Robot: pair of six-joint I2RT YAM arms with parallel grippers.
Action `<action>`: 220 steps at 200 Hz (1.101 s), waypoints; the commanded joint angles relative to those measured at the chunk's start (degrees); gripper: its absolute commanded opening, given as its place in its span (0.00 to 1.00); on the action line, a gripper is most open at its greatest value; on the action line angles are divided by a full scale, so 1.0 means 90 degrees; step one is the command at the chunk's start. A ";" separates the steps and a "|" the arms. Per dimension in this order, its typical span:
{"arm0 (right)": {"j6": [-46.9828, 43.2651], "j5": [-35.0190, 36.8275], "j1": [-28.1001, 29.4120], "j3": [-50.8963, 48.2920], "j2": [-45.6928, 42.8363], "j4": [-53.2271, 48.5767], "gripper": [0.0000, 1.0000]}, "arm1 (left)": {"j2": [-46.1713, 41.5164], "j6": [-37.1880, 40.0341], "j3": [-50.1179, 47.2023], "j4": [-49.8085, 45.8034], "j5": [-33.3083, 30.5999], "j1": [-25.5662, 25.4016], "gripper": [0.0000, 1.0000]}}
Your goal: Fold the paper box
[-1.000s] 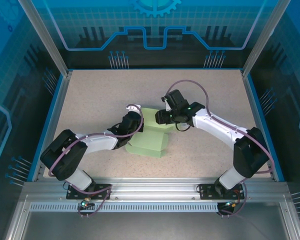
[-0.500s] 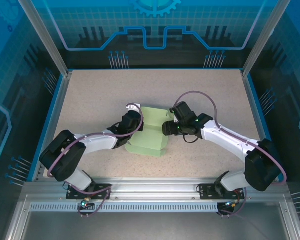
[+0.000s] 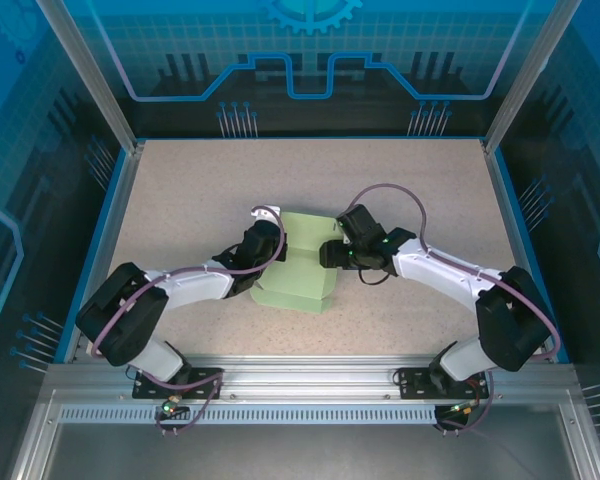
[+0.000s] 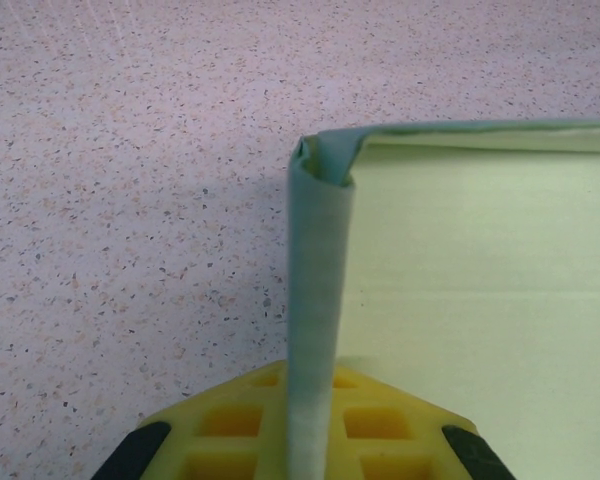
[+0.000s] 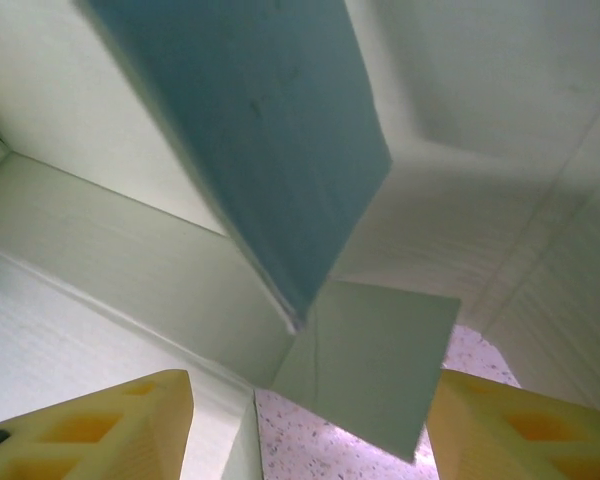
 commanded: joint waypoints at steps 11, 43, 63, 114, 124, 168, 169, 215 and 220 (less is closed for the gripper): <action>0.0021 -0.0118 0.0038 0.0097 -0.0055 0.0530 0.62 | -0.0219 -0.0181 0.0038 -0.0049 -0.0010 -0.0053 0.09; -0.0149 -0.0349 0.0100 0.0245 0.0027 0.0701 0.58 | -0.0199 -0.0218 0.0009 -0.0044 0.0006 -0.0058 0.08; -0.0197 -0.0435 0.0218 0.0346 0.0178 0.0776 0.55 | -0.0186 -0.0226 0.0021 -0.0031 0.0029 -0.0053 0.09; -0.0280 -0.0562 0.0386 0.0494 0.0546 0.0933 0.51 | -0.0190 -0.0247 0.0032 -0.0070 0.0082 -0.0068 0.09; -0.0350 -0.0599 0.0389 0.0529 0.0569 0.0920 0.51 | -0.0217 -0.0243 0.0025 -0.0087 0.0066 -0.0062 0.09; -0.0966 -0.0275 0.0338 0.0661 0.0143 0.0241 0.55 | -0.0268 -0.0171 -0.0015 -0.0162 -0.0110 -0.0040 0.09; -0.0983 -0.0273 0.0334 0.0661 0.0131 0.0226 0.55 | -0.0268 -0.0171 -0.0015 -0.0159 -0.0115 -0.0040 0.09; -0.1907 -0.0395 0.0040 0.0719 -0.0609 -0.0632 0.59 | -0.0423 -0.0314 -0.0091 -0.0287 -0.0009 0.0151 0.09; -0.2028 -0.0458 -0.0036 0.0756 -0.0688 -0.0757 0.59 | -0.0443 -0.0329 -0.0092 -0.0298 0.0006 0.0179 0.09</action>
